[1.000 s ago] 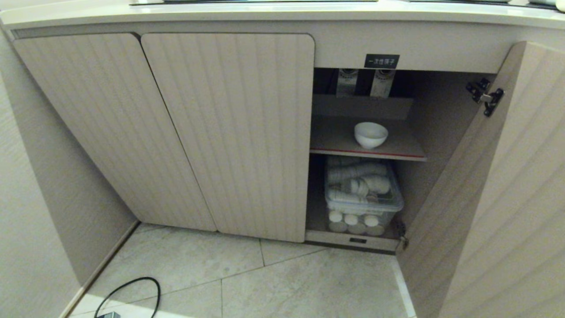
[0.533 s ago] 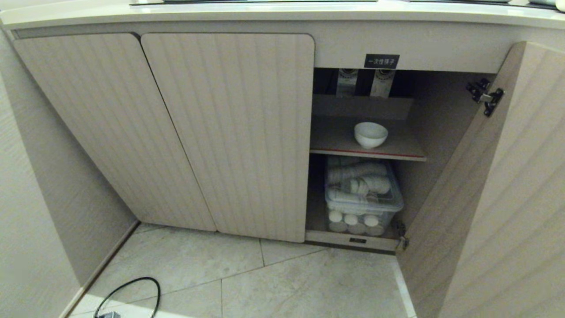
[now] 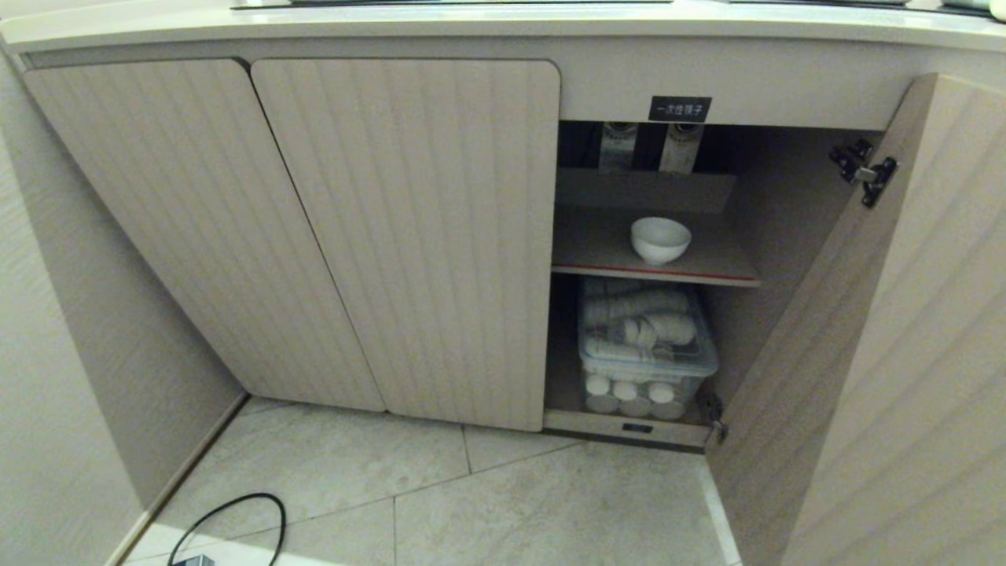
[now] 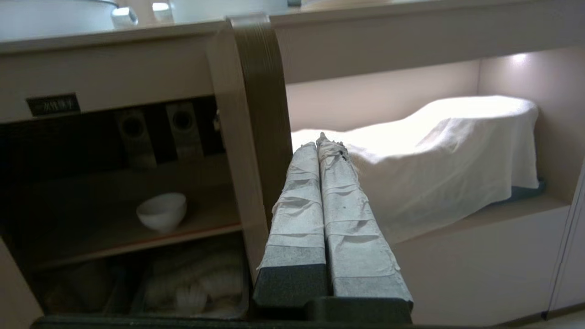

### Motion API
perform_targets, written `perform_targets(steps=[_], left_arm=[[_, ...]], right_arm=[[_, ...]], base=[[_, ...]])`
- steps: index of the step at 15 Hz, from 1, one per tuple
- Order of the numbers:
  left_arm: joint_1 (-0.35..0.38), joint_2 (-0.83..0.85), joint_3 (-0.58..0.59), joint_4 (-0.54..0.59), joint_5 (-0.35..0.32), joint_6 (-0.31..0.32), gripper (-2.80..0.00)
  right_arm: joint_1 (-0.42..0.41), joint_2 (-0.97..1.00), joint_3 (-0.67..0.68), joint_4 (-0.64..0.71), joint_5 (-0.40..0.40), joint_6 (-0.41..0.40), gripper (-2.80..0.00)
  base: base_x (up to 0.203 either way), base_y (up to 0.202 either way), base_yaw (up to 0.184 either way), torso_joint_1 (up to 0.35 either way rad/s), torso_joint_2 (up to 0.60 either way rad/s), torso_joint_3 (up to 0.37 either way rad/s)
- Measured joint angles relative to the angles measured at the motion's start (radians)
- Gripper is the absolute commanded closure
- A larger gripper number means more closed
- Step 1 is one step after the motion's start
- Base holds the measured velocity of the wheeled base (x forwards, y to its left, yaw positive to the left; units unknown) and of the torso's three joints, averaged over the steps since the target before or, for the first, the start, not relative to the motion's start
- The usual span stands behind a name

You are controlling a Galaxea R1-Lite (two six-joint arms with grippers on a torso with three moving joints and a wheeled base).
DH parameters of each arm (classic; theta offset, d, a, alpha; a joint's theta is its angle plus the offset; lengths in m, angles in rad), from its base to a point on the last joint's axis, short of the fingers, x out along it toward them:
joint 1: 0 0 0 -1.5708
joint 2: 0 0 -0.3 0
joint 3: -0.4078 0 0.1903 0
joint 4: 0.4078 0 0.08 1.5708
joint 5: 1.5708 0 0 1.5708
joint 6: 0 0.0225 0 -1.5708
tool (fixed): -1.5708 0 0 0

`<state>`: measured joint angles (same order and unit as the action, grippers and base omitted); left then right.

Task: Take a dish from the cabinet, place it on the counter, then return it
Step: Close the cabinet door

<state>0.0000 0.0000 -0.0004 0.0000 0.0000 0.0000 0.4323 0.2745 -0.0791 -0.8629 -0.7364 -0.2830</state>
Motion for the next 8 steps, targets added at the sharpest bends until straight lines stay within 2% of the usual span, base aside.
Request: perform_targets(steps=[8], left_arm=[[0.0,0.0,0.0,0.0,0.0,0.0,0.0]], right_arm=[[0.0,0.0,0.001,0.129,0.037,0.056,0.0]], base=[[0.0,0.0,0.0,0.0,0.0,0.0]])
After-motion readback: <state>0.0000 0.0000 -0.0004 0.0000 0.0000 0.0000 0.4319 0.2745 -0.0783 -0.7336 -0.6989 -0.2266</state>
